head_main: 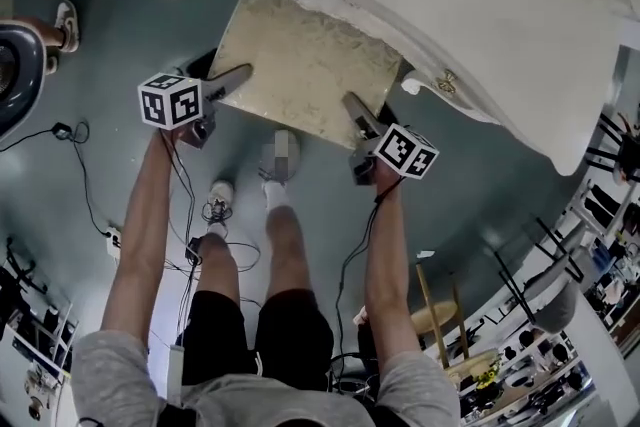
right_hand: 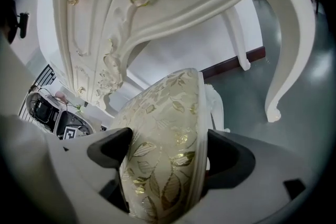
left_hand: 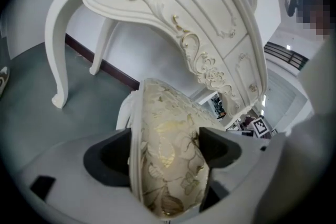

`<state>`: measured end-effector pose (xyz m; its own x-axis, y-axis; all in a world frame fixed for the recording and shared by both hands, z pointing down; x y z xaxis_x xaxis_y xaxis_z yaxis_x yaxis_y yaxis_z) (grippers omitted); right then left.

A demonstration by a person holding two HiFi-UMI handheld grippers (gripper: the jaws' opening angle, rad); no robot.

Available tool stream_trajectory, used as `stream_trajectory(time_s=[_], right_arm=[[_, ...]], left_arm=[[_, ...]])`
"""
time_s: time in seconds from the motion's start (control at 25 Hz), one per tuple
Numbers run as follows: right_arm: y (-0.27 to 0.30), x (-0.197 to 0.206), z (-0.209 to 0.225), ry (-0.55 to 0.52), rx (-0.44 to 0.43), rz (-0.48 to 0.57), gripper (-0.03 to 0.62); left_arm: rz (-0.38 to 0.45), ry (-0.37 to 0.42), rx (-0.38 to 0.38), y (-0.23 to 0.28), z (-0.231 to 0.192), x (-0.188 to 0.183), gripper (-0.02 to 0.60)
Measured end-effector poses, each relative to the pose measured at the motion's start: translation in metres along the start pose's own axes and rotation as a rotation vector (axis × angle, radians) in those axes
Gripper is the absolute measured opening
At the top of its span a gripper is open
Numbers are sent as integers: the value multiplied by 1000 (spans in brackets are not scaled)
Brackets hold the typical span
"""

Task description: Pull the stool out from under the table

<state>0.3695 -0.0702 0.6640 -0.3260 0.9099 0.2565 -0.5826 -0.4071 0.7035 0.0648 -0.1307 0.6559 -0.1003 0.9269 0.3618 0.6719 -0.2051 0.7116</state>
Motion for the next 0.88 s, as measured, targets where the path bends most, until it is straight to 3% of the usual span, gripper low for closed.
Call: stream_trajectory(time_s=[0.28,0.88], right_arm=[[26,9,-63,-67,-58,-52,445],[125,50,-203,-303,-156,-262,445]], left_arm=[[65,-46,-61,-73,-25,16,403],[265,-286,-202,-217,-111,111,403]])
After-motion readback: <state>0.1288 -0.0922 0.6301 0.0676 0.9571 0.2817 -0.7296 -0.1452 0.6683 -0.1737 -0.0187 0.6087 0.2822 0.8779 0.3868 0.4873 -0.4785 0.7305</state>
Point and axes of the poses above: the fingertips, and each gripper's own axes: y forward along the fingers, z to its right, x out of its underside, the point moved 3 cm from there along -y, backward along the fingers, and after that the axes turned 12 degrees about -z, right-handed, at the moved point
